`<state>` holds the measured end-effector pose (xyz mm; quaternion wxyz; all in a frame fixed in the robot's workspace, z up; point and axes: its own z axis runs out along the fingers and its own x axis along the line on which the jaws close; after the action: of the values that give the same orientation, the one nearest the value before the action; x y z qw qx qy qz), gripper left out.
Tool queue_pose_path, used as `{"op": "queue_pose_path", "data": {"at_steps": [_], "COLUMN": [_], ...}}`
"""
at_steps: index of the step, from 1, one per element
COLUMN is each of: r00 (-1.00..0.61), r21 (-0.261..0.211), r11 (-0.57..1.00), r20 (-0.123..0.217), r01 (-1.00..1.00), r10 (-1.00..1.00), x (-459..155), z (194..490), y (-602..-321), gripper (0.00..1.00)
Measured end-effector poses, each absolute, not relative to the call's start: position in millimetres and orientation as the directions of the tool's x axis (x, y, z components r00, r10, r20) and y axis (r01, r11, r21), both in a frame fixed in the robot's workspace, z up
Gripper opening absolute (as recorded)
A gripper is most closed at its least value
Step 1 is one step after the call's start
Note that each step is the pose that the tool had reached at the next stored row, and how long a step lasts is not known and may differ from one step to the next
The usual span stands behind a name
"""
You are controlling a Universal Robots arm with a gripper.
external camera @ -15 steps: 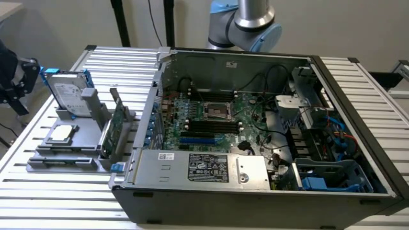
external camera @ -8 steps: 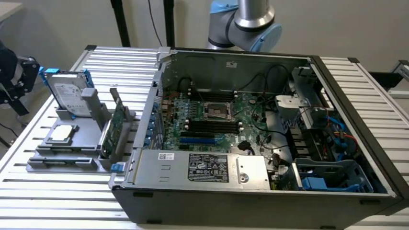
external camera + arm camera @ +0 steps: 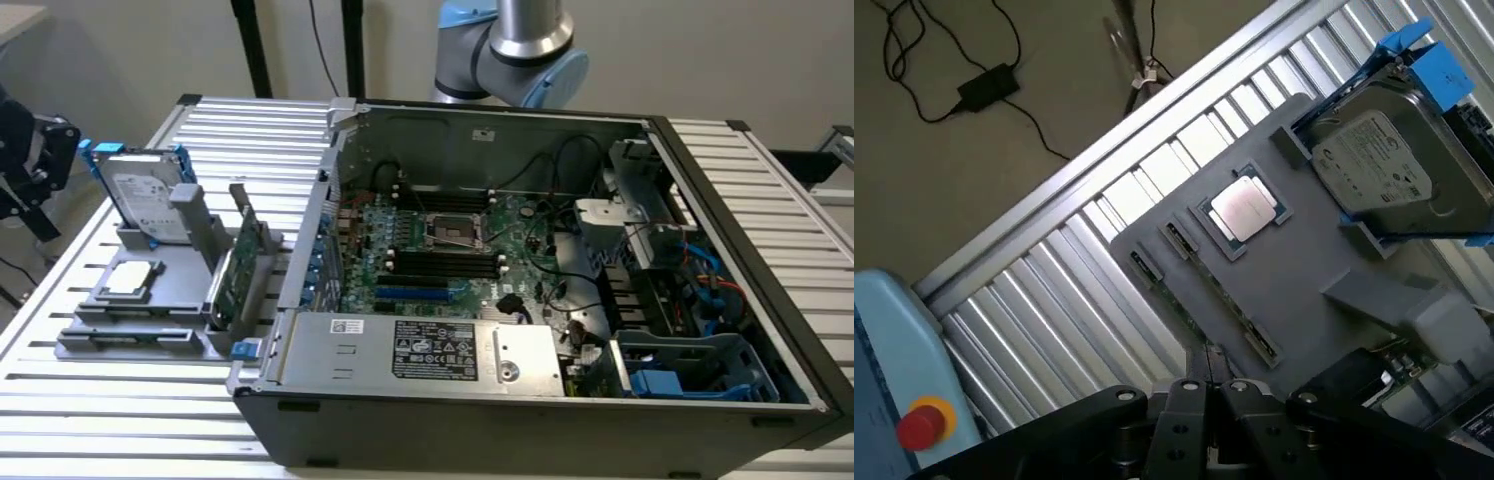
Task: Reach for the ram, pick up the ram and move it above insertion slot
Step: 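Pick up the ram and move it above insertion slot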
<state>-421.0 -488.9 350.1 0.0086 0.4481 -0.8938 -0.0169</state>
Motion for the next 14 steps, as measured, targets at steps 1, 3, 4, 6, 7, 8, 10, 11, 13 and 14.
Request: {"op": "queue_pose_path", "data": {"at_steps": [1, 3, 4, 6, 7, 8, 10, 11, 13, 14], "r00": [-0.583, -0.553, -0.538, -0.507, -0.492, -0.475, -0.442, -0.427, -0.394, -0.377], "r21": [0.038, 0.038, 0.038, 0.038, 0.038, 0.038, 0.038, 0.038, 0.038, 0.038], "r11": [0.583, 0.553, 0.537, 0.507, 0.491, 0.475, 0.442, 0.426, 0.394, 0.376], "r20": [0.000, 0.000, 0.000, 0.000, 0.000, 0.000, 0.000, 0.000, 0.000, 0.000], "r01": [-0.812, -0.833, -0.843, -0.861, -0.870, -0.879, -0.896, -0.904, -0.918, -0.926], "r10": [-0.812, -0.833, -0.843, -0.862, -0.871, -0.880, -0.897, -0.904, -0.919, -0.926], "x": [-421.1, -421.0, -421.0, -421.0, -421.0, -421.0, -421.0, -421.0, -421.0, -421.0], "z": [350.1, 350.1, 350.1, 350.1, 350.0, 350.0, 350.0, 350.0, 349.9, 349.9], "y": [-488.9, -488.9, -488.9, -488.9, -488.9, -488.9, -488.9, -488.9, -488.9, -488.9], "gripper": [0.11, 0.11, 0.11, 0.11, 0.11, 0.11, 0.11, 0.11, 0.11, 0.11]}}
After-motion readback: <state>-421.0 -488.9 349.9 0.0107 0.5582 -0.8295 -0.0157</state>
